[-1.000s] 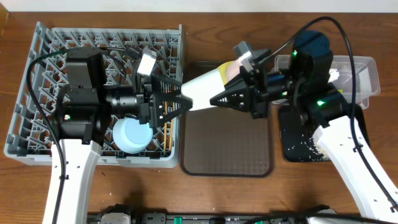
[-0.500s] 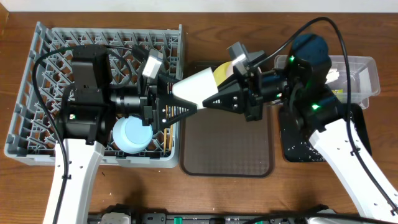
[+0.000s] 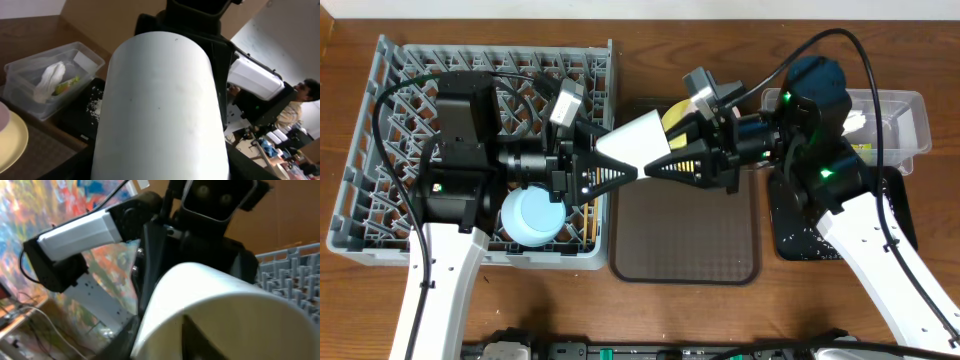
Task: Sort waste into correct bins and load items into the dishwasher
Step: 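Release the cup with the right gripper and carry it left over the rack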
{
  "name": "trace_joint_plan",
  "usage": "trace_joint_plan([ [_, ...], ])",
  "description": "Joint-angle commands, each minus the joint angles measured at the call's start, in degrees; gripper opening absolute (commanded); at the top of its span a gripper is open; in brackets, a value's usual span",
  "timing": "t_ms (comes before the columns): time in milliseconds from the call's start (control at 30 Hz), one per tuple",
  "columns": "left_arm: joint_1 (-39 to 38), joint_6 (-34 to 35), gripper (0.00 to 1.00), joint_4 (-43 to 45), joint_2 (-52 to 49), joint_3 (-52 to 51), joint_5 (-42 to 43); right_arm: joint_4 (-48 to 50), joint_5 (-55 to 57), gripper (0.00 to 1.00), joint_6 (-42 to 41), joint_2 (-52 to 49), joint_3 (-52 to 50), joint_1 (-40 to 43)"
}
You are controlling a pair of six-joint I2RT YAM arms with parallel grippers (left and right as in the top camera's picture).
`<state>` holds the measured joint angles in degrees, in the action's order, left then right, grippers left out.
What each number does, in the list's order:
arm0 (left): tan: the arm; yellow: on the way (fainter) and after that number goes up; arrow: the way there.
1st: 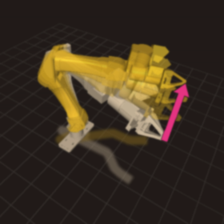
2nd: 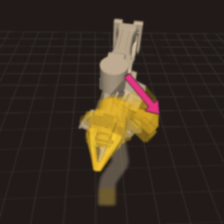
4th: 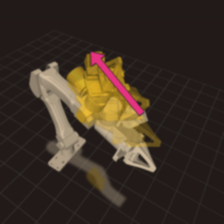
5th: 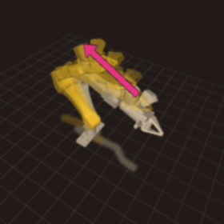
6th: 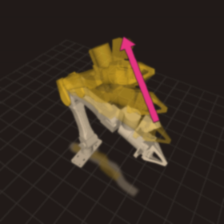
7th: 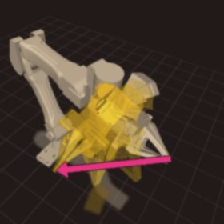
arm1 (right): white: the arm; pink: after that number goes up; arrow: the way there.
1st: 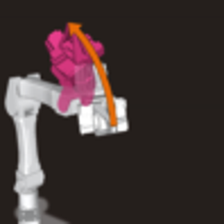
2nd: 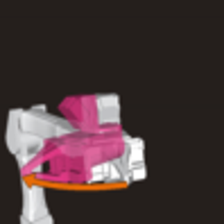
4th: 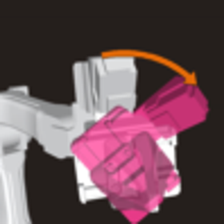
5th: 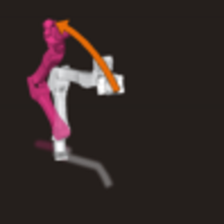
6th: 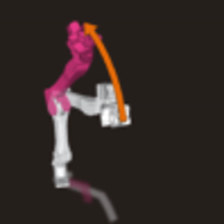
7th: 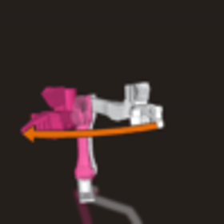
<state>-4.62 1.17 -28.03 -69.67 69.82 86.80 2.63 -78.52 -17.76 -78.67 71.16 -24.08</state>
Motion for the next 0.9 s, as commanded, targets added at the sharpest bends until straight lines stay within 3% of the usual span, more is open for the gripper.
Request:
trace_joint_plan([
  [0, 1.18, 0.31, 0.51, 0.24, 0.48, 0.26, -0.33, 0.46, 0.02, 0.35, -0.04, -0.17, 0.52, 3.78],
  [233, 7.48, 3.65, 0.5, -6.25, 0.48, 0.26, -13.7, -0.33, -8.46, 0.43, -1.95, -0.17, 0.52, 17.55],
  [367, 9.88, 3.78, 0.47, -19.02, 0.5, 0.26, -39.26, -6.88, -8.74, 0.53, -1.38, -0.2, 0.15, 27.1],
  [400, 9.86, 3.96, 0.46, -21.66, 0.5, 0.26, -45.53, -8.37, -8.72, 0.61, -0.52, -0.2, 0.0, 28.52],
  [467, 9.86, 5.4, 0.47, -26.16, 0.48, 0.26, -54.8, -12.76, -7.93, 0.99, 2.86, -0.2, -0.04, 31.15],
  [667, 7.56, 8.52, 0.46, -31.39, -0.98, 0.26, -65.57, -21.88, 4.31, 0.99, 6.25, -0.2, -0.04, 32.5],
  [867, 2.36, 9.09, 0.46, -30.8, -6.45, 0.26, -67.1, -22.38, 14.56, 0.99, 6.25, -0.17, -0.04, 32.5],
])
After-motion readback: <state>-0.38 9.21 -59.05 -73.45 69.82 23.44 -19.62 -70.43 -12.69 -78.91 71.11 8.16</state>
